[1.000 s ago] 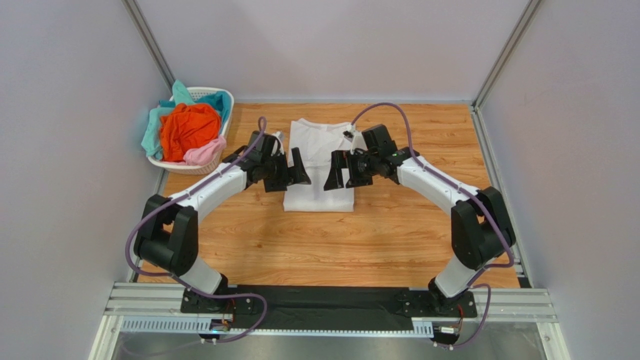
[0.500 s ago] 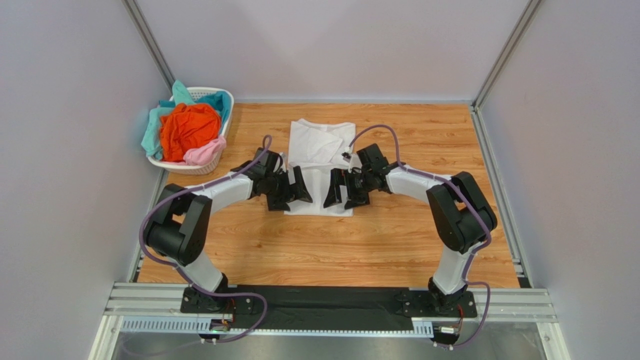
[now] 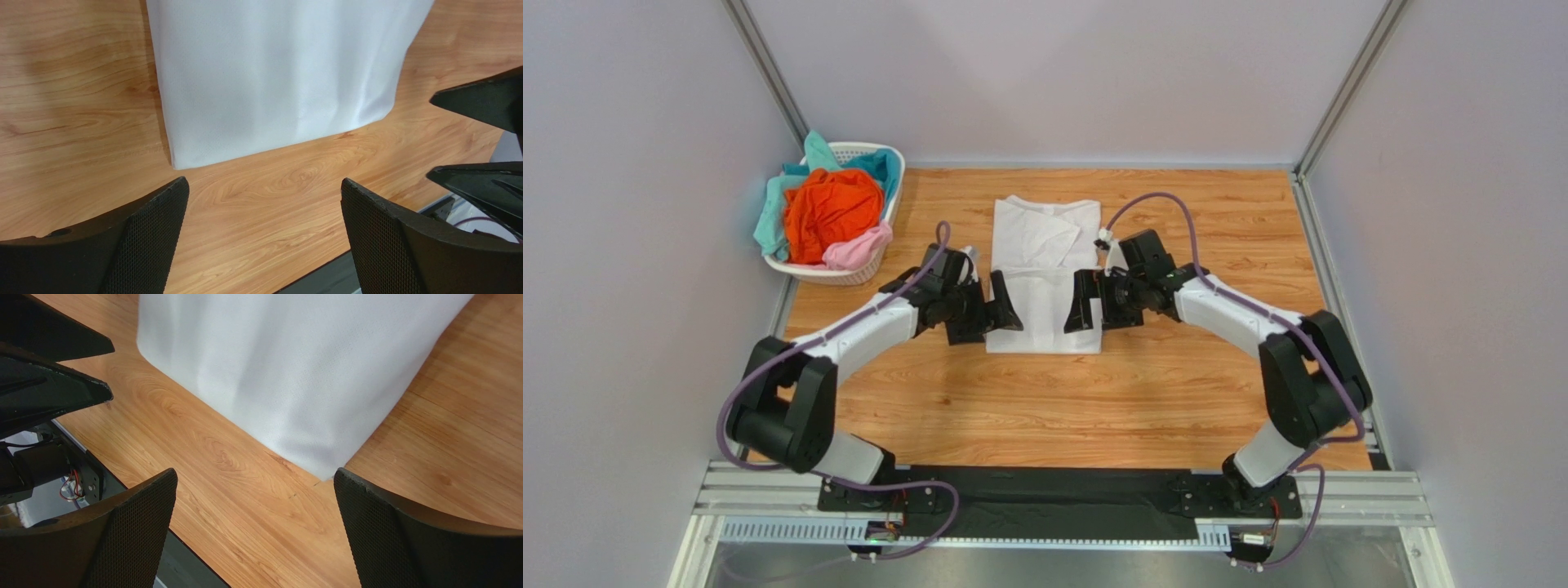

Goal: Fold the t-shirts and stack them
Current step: Fold the tshirt

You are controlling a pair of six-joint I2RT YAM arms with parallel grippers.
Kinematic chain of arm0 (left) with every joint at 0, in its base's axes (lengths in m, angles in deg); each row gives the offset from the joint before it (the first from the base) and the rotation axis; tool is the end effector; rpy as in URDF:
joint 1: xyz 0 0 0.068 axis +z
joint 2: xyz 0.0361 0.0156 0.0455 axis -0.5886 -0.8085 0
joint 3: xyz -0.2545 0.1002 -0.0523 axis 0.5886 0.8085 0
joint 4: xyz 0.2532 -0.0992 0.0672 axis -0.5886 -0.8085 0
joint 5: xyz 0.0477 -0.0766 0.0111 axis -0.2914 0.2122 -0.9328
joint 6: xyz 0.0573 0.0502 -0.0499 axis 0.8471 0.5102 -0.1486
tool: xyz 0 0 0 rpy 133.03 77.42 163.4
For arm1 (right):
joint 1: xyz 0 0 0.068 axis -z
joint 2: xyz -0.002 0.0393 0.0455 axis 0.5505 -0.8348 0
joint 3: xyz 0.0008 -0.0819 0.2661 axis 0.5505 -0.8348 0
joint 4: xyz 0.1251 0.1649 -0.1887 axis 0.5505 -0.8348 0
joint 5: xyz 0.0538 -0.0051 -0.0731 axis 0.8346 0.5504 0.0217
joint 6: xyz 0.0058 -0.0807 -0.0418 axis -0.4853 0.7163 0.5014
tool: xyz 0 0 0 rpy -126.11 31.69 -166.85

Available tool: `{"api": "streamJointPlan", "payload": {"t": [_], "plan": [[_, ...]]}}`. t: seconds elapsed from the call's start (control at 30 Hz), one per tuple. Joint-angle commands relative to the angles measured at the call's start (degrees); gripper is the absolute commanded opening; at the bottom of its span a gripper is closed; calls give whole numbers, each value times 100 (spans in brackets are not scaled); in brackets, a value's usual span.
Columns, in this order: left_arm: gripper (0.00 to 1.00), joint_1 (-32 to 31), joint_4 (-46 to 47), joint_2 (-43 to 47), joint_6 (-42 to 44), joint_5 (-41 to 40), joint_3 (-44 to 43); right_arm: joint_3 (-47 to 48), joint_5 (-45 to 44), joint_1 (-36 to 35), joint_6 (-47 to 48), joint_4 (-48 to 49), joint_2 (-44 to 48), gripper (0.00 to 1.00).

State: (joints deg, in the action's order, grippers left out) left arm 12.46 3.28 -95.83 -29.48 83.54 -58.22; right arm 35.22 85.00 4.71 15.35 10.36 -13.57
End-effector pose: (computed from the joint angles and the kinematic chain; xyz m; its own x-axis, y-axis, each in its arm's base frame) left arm 0.2926 -0.1551 0.1499 -0.9262 -0.2575 -0.2755 -0.0649 0.8284 -0.5563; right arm 0.3091 0.2087 0.1556 -0.9115 -0.1357 -0.3883 -0.3399 0.7803 0.5250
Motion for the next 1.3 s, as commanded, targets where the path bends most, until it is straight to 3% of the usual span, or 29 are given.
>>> {"api": "streamJointPlan", "payload": {"t": [0.0, 0.27, 0.47, 0.5, 0.6, 0.7, 0.97, 1.03, 1.1, 1.27], "plan": [[100, 4, -404, 765, 182, -452, 80, -103, -497, 21, 346, -212, 875, 100], [96, 13, -572, 496, 235, -752, 204, -561, -594, 30, 478, -327, 719, 97], [69, 13, -396, -75, 217, -603, 160, -421, -366, 12, 469, -55, 156, 85], [65, 13, -370, -138, 209, -568, 160, -386, -305, 21, 469, -37, 8, 77], [49, 13, -334, -357, 200, -532, 169, -315, -155, 12, 443, 7, -221, 68], [46, 13, -264, -463, 165, -523, 239, -332, -146, 3, 434, 60, -389, 66], [17, 13, -62, -621, 147, -409, 397, -288, -119, -154, 434, 86, -635, 38], [0, 13, -18, -683, 130, -400, 371, -297, -251, -181, 425, 95, -627, 26], [0, 13, -1, -692, 138, -383, 345, -280, -313, -190, 390, 104, -600, 16], [0, 13, 202, -394, 165, -514, 502, -271, -392, -190, 443, 104, -407, 8]]}}
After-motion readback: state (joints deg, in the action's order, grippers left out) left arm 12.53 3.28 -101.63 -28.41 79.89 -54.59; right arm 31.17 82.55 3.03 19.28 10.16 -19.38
